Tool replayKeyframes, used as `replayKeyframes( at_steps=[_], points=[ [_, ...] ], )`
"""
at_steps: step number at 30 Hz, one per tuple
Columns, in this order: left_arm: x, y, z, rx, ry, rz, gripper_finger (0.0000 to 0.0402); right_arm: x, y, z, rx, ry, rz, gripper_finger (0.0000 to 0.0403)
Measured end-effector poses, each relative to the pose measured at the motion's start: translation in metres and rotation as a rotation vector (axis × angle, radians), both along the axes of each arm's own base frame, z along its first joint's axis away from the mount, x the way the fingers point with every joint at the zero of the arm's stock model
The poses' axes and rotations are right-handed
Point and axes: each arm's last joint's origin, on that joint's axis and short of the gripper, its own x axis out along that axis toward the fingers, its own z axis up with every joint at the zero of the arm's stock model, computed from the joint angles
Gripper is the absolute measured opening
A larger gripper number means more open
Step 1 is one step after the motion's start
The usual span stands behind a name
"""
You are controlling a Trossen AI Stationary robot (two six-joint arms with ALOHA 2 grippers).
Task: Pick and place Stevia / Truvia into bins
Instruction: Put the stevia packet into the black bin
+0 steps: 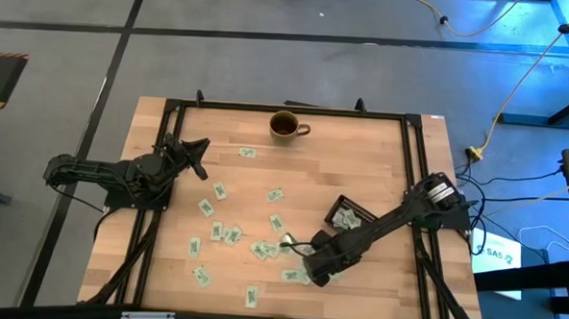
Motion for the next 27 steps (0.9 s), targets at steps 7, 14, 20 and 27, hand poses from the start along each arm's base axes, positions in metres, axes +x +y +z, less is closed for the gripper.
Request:
replayKeyframes(
  at_steps=[7,14,20,27],
  points=[
    [0.000,0.000,0.000,0.000,0.000,0.000,0.0033,-0.002,-0.001,-0.004,-0.004,0.006,-0.003,0.0046],
    [0.000,0.000,0.000,0.000,0.000,0.000,0.0033,0.000,0.000,-0.002,-0.001,-0.002,0.020,0.0005],
    [0.000,0.000,0.000,0.000,0.000,0.000,0.0033,0.009,0.002,0.012,-0.019,-0.001,0.069,0.0005],
    [0.000,0.000,0.000,0.000,0.000,0.000,0.0033,0.024,-0.012,0.049,-0.040,0.030,0.131,0.0003]
  ],
)
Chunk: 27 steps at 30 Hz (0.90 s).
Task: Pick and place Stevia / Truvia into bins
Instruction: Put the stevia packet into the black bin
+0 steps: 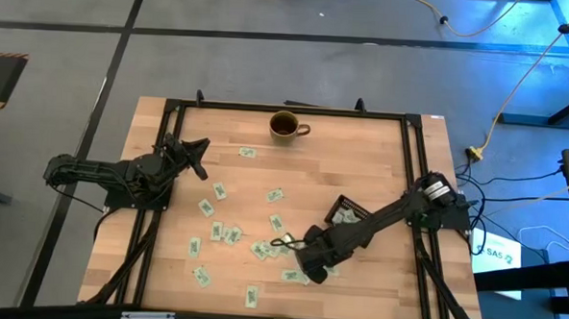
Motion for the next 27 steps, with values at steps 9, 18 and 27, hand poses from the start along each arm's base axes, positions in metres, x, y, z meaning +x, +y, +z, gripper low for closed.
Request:
replayKeyframes(
  at_steps=[9,18,27],
  points=[
    [0.000,0.000,0.000,0.000,0.000,0.000,0.0033,-0.003,-0.033,0.060,-0.092,0.029,0.027,0.0002],
    [0.000,0.000,0.000,0.000,0.000,0.000,0.0033,-0.043,-0.065,0.072,-0.103,0.047,-0.092,0.0002],
    [0.000,0.000,0.000,0.000,0.000,0.000,0.0033,-0.060,-0.074,0.020,-0.066,0.053,-0.174,0.0002]
  ],
)
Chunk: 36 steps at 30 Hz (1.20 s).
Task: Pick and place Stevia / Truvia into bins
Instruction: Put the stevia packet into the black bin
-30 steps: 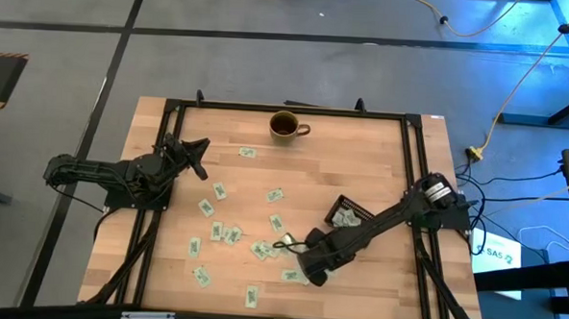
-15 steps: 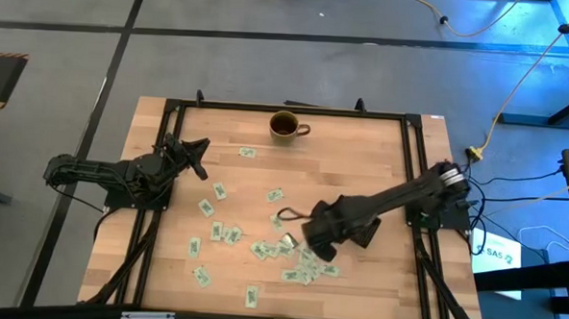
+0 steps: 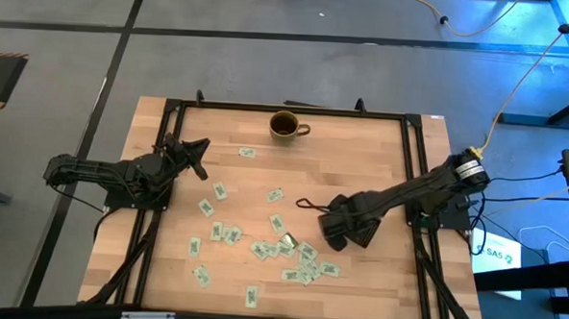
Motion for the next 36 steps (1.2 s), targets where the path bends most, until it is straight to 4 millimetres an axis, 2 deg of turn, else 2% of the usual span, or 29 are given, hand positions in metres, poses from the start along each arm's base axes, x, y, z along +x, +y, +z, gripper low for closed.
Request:
replayKeyframes(
  at_steps=[5,9,17,24,30,36],
  points=[
    [0.000,0.000,0.000,0.000,0.000,0.000,0.0033,-0.008,-0.005,-0.015,-0.023,0.036,-0.085,0.0010],
    [0.000,0.000,0.000,0.000,0.000,0.000,0.0033,-0.011,-0.006,-0.020,-0.029,0.050,-0.090,0.0011],
    [0.000,0.000,0.000,0.000,0.001,0.000,0.0033,-0.011,-0.007,-0.021,-0.028,0.049,-0.086,0.0015],
    [0.000,0.000,0.000,0.000,0.000,0.000,0.0033,-0.011,-0.007,-0.020,-0.031,0.053,-0.102,0.0048],
    [0.000,0.000,0.000,0.000,0.000,0.000,0.0033,-0.002,-0.004,-0.004,-0.017,0.018,-0.101,0.0073],
    [0.000,0.000,0.000,0.000,0.000,0.000,0.0033,0.022,0.013,0.030,0.063,-0.191,0.049,0.0075]
  ],
)
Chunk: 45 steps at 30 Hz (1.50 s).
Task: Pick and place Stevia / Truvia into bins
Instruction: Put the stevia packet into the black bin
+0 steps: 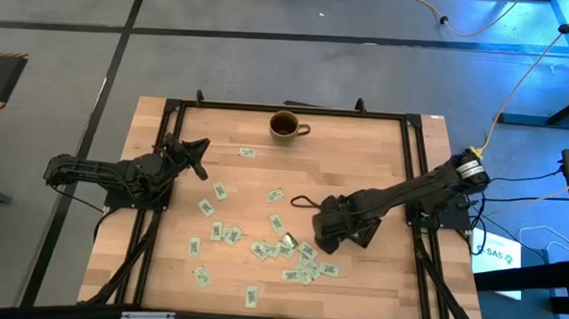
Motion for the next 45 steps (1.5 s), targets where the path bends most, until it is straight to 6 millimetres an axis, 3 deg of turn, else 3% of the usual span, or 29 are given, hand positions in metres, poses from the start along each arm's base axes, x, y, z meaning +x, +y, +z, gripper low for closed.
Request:
replayKeyframes(
  at_steps=[3,6,12,18,25,30,40,45],
  points=[
    [0.000,0.000,0.000,0.000,0.000,0.000,0.0033,0.009,0.014,0.012,0.038,-0.117,0.059,0.0075],
    [0.000,0.000,0.000,0.000,0.000,0.000,0.0033,0.014,0.030,0.012,0.060,-0.179,0.097,0.0073],
    [0.000,0.000,0.000,0.000,0.000,0.000,0.0033,0.012,0.067,-0.017,0.086,-0.111,0.165,0.0048],
    [0.000,0.000,0.000,0.000,0.001,0.000,0.0033,0.013,0.088,-0.049,0.150,0.007,0.116,0.0030],
    [0.000,0.000,0.000,0.000,0.000,0.000,0.0033,0.015,0.093,-0.075,0.124,0.094,-0.016,0.0012],
    [0.000,0.000,0.000,0.000,0.001,0.000,0.0033,0.016,0.093,-0.078,0.123,0.100,-0.032,0.0013],
    [0.000,0.000,0.000,0.000,0.001,0.000,0.0033,0.013,0.091,-0.078,0.100,0.122,-0.061,0.0091],
    [0.000,0.000,0.000,0.000,0.001,0.000,0.0033,0.013,0.093,-0.078,0.075,0.099,-0.060,0.0106]
  ],
)
